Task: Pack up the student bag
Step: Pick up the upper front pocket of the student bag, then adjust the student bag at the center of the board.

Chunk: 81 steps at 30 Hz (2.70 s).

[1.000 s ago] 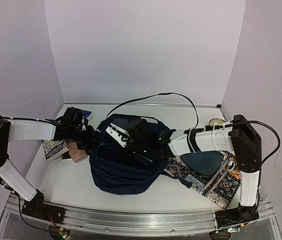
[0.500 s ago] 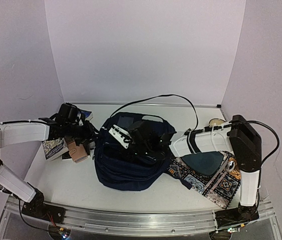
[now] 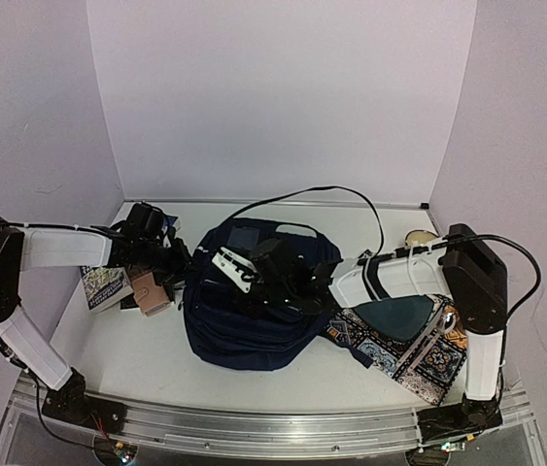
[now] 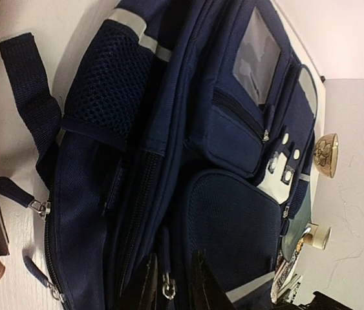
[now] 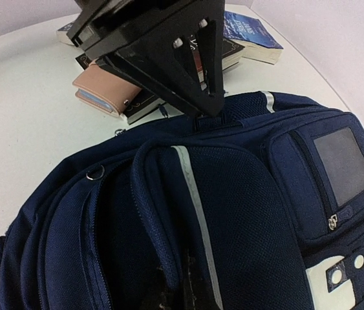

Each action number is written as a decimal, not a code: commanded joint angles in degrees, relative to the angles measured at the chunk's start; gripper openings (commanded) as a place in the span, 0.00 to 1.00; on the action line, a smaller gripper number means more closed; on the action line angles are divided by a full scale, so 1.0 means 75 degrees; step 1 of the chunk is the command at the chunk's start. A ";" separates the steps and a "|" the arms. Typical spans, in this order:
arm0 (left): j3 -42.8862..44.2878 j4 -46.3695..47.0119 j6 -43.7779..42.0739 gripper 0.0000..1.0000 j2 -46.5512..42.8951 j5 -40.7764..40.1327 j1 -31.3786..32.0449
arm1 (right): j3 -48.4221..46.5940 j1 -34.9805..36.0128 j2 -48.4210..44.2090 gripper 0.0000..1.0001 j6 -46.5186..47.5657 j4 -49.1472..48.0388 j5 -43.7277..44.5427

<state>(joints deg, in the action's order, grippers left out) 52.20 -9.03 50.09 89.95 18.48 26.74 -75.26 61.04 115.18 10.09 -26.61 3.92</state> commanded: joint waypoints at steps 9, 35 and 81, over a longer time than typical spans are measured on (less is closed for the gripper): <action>0.0341 0.0487 -0.0149 0.21 0.0810 0.0662 0.0230 | 0.0216 -0.0105 -0.0013 0.00 -0.0081 -0.0060 0.0180; -0.2085 0.0929 0.0844 0.00 -0.1762 -0.0133 0.0966 | 0.0571 -0.0142 -0.0038 0.00 -0.0064 -0.0472 0.1564; 0.0704 0.0682 -0.1331 0.04 0.1628 0.1189 0.0235 | 0.1493 -0.1477 -0.0867 0.76 -0.5181 0.1632 0.0480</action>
<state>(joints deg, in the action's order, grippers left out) 63.07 -6.38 36.29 108.56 20.25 27.46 -59.03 49.80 106.09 -29.93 -13.37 11.37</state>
